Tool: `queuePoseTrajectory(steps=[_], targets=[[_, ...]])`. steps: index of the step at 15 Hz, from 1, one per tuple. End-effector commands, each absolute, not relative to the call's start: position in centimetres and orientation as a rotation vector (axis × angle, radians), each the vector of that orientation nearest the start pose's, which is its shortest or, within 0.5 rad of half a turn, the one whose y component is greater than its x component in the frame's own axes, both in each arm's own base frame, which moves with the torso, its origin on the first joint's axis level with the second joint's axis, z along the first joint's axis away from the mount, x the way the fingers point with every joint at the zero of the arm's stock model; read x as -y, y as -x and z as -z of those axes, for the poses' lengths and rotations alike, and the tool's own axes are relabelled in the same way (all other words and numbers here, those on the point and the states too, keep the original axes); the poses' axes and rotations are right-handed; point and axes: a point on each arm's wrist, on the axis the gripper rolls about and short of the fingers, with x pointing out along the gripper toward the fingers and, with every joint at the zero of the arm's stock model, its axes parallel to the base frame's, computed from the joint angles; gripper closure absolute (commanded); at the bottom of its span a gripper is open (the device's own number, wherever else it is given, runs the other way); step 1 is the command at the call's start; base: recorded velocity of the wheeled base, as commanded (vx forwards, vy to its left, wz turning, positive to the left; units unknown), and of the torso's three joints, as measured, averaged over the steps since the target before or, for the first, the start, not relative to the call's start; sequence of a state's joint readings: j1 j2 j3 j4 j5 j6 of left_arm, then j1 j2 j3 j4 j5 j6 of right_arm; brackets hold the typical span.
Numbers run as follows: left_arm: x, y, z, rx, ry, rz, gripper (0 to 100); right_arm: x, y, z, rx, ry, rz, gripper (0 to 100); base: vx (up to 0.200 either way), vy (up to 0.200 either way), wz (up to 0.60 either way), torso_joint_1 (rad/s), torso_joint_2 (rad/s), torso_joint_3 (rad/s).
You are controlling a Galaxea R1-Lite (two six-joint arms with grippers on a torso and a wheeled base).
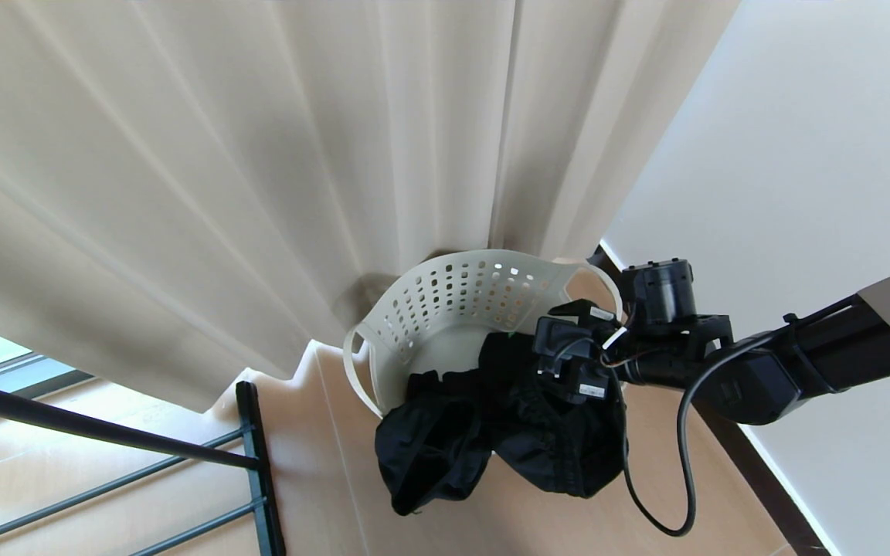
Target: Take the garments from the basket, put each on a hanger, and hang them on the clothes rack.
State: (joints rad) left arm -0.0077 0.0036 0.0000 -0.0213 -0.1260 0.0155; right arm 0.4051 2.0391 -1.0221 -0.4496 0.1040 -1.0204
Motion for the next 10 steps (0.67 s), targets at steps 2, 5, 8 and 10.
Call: queuePoseTrajectory(steps=[2,5,8,10], targets=[[0.3,2.3,-7.8,0.019,-0.016,0.133,0,-15.0,-34.6,-10.3,-0.269,1.056,-0.746,100,0.000,0.000,0.00,0.000,0.00,0.000],[0.3,2.3,-7.8,0.019,-0.016,0.133,0,-15.0,-34.6,-10.3,-0.271,1.054,-0.744,100,0.000,0.000,0.00,0.000,0.00,0.000],[0.3,2.3,-7.8,0.019,-0.016,0.133,0,-14.7,-34.0,-10.9,-0.256,1.048,-0.744,100,0.000,0.000,0.00,0.000,0.00,0.000],[0.3,2.3,-7.8,0.018,-0.016,0.133,0,-13.6,-32.7,-12.9,-0.223,1.039,-0.717,100,0.000,0.000,0.00,0.000,0.00,0.000]])
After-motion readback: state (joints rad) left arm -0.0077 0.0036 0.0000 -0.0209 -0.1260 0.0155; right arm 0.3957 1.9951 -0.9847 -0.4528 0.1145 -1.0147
